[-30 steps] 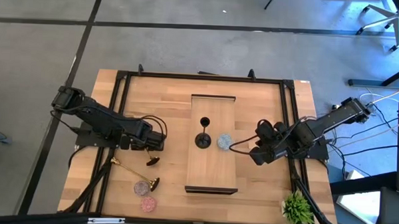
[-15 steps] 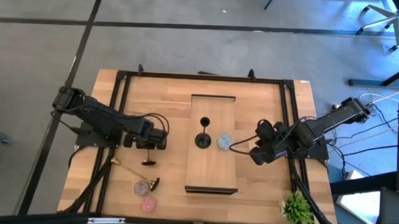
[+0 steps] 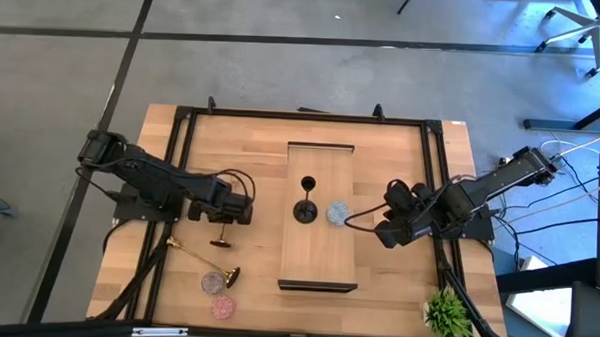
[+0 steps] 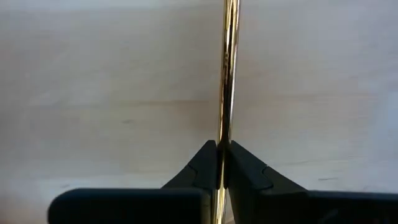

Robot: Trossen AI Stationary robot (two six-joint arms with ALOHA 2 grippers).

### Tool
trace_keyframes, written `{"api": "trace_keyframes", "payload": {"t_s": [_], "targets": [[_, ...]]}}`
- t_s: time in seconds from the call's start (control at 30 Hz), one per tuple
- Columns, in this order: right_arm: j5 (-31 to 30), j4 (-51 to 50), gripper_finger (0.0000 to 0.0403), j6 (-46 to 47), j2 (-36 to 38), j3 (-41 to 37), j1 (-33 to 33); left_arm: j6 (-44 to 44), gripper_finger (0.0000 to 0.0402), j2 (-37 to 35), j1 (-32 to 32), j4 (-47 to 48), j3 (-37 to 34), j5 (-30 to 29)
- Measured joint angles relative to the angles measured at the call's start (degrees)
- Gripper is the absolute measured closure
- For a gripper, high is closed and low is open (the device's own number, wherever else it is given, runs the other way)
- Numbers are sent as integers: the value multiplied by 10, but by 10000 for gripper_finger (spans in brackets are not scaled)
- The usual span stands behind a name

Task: Pick & Place candle stick holders
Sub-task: Put the top golden candle holder on the shelf

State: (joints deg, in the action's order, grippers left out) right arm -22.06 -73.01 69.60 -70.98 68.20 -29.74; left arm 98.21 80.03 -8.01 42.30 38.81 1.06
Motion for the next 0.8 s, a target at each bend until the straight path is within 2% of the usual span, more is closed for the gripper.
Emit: {"api": "trace_keyframes", "payload": {"t_s": [0.13,0.3,0.4,0.6,0.7,0.8], "targets": [[0,0,393,2,0,0,0,3,389,-20,0,-32,0,-55],[0,0,393,3,0,0,0,11,389,-66,0,-54,0,-156],[0,0,393,4,0,0,0,14,389,-103,0,-53,0,-235],[0,1,393,9,0,0,0,10,389,-178,9,-58,0,-431],[0,4,393,10,0,0,0,-38,389,-211,24,-92,0,-510],[0,7,393,11,0,0,0,-143,389,-236,47,-158,0,-551]]}}
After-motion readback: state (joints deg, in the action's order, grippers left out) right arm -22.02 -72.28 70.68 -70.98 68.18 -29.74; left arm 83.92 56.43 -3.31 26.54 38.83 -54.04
